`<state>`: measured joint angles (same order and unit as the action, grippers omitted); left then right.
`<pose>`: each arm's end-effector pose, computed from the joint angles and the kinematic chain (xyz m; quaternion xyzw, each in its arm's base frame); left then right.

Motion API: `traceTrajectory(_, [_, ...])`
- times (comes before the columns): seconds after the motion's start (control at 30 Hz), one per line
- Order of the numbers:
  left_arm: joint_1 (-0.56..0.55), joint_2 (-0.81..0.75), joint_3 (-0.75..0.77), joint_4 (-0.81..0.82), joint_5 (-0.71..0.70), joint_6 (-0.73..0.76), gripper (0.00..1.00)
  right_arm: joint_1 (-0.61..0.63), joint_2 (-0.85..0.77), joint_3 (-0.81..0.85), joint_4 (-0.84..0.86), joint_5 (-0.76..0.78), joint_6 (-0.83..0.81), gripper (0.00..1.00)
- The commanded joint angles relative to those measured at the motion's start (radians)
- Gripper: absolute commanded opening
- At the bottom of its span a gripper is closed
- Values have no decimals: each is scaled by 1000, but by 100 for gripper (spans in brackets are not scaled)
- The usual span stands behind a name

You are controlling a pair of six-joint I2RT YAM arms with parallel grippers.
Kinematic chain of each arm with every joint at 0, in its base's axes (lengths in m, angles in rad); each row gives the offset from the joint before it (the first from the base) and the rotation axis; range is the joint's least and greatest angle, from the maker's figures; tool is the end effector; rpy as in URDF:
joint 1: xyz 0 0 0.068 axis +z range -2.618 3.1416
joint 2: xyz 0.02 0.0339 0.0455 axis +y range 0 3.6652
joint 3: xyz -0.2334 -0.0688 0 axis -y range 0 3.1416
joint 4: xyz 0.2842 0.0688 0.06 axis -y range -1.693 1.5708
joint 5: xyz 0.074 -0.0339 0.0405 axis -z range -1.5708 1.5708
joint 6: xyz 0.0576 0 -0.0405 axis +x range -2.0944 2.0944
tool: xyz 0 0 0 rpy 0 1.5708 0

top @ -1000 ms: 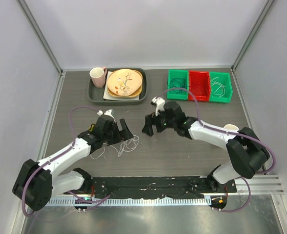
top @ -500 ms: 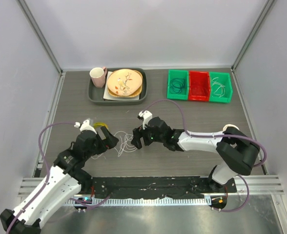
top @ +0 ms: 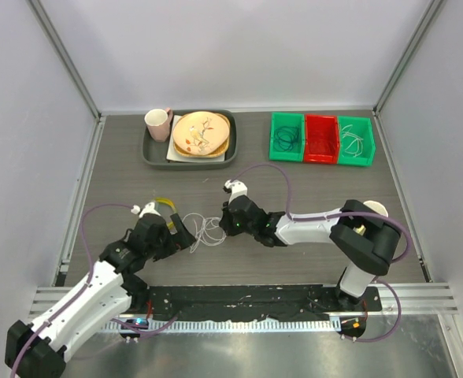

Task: Untangle the cables

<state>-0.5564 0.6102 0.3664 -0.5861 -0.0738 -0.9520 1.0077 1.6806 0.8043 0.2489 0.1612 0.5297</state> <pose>0.1786 -0.1061 0.1399 -0.1962 0.9107 -0.2227 0.2872 0.2104 0.3160 0.0887 -0.1747 0.8713 0.2633 0.3754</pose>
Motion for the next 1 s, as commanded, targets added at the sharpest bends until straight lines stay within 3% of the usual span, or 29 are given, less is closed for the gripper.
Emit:
traceTrajectory(0.0, [-2, 72, -12, 147, 71, 27, 100, 22, -53, 29, 12, 78, 59, 1])
traceTrajectory(0.3, [-2, 273, -1, 344, 164, 50, 99, 26, -188, -57, 39, 90, 99, 1])
traceTrajectory(0.33, [-2, 290, -1, 371, 175, 52, 88, 26, -196, -60, 39, 90, 104, 1])
traceTrajectory(0.43, [-4, 359, 14, 413, 227, 52, 72, 26, -205, -68, 41, 90, 116, 1])
traceTrajectory(0.5, [-7, 407, 20, 451, 241, 48, 65, 26, -209, -80, 58, 95, 130, 1])
traceTrajectory(0.67, [-36, 493, 51, 496, 241, 47, 56, 26, -231, -114, 105, 78, 148, 1])
traceTrajectory(0.77, [-51, 545, 77, 517, 241, 47, 41, 26, -248, -128, 107, 83, 150, 1])
traceTrajectory(0.8, [-54, 556, 83, 517, 233, 47, 21, 26, -260, -132, 107, 83, 150, 1])
traceTrajectory(0.87, [-56, 566, 97, 511, 220, 47, 0, 25, -275, -143, 101, 83, 147, 1])
traceTrajectory(0.97, [-56, 531, 106, 453, 128, 29, 0, 26, -320, -152, 44, 129, 127, 1])
